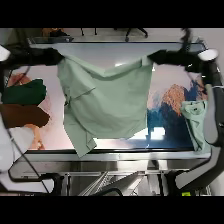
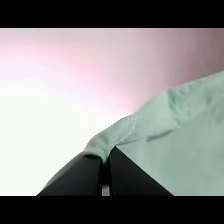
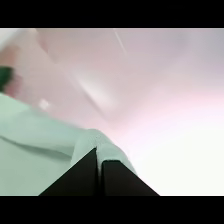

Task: Fold the shirts.

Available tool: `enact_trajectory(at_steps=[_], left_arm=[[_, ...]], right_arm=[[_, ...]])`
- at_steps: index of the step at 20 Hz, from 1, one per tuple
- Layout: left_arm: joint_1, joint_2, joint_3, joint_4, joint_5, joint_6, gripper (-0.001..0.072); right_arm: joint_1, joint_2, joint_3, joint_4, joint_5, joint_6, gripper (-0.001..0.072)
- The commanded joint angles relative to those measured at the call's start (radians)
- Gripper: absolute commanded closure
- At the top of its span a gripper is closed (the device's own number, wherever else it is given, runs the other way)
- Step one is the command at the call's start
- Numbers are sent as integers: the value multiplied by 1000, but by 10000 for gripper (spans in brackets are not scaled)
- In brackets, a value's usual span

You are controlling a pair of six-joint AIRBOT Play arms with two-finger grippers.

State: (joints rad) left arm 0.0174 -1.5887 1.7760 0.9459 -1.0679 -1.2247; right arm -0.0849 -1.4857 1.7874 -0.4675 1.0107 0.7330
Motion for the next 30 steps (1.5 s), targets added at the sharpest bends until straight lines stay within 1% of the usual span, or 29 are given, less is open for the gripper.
enact_trajectory(at_steps=[1, 2, 3, 4, 5, 7, 8, 9, 10, 11, 13, 14, 15, 16, 17, 19, 21, 23, 24, 30], left_arm=[[19, -317, 126, -7, -12, -33, 687], [30, -373, 188, -6, -50, -57, 415], [41, -406, 240, -6, -90, -71, 2], [53, -420, 278, -3, -134, -78, 22], [72, -418, 300, -3, -175, -78, 22], [119, -374, 277, 5, -245, -78, 23], [149, -341, 237, 7, -280, -79, 23], [179, -307, 190, 7, -330, -79, 23], [211, -279, 141, 7, -391, -84, 23], [240, -251, 84, 7, -438, -92, 23], [284, -190, -71, 8, -489, -97, 24], [301, -159, -151, 23, -491, -97, 25], [314, -124, -239, 75, -475, -95, 42], [322, -95, -312, 138, -454, -94, 42], [325, -68, -386, 193, -425, -93, 42], [326, -36, -502, 223, -366, -81, 42], [319, -37, -577, 196, -303, -63, 42], [303, -38, -635, 145, -221, -22, 42], [293, -45, -647, 123, -201, -2, 42], [270, -107, -646, 122, -194, 3, 43]], right_arm=[[43, -230, -6, 16, -206, 7, 622], [43, -257, -6, 64, -222, -10, 419], [43, -264, -6, 88, -217, -36, 356], [43, -258, -6, 85, -213, -54, 351], [35, -240, -5, 72, -190, -57, 350], [-1, -185, -6, -3, -95, -40, 354], [-30, -152, -6, -59, -30, 4, 472], [-63, -122, -6, -117, 40, 50, 608], [-101, -97, -6, -169, 117, 103, 536], [-138, -83, -6, -201, 196, 150, 506], [-211, -79, -12, -211, 379, 195, 505], [-239, -79, -32, -211, 447, 211, 505], [-258, -79, -59, -211, 487, 217, 505], [-273, -78, -93, -211, 509, 218, 504], [-283, -77, -126, -211, 517, 218, 504], [-290, -77, -187, -211, 511, 209, 503], [-288, -77, -225, -210, 505, 201, 503], [-287, -78, -246, -211, 506, 198, 503], [-287, -78, -250, -211, 509, 198, 503], [-287, -77, -275, -211, 511, 195, 503]])
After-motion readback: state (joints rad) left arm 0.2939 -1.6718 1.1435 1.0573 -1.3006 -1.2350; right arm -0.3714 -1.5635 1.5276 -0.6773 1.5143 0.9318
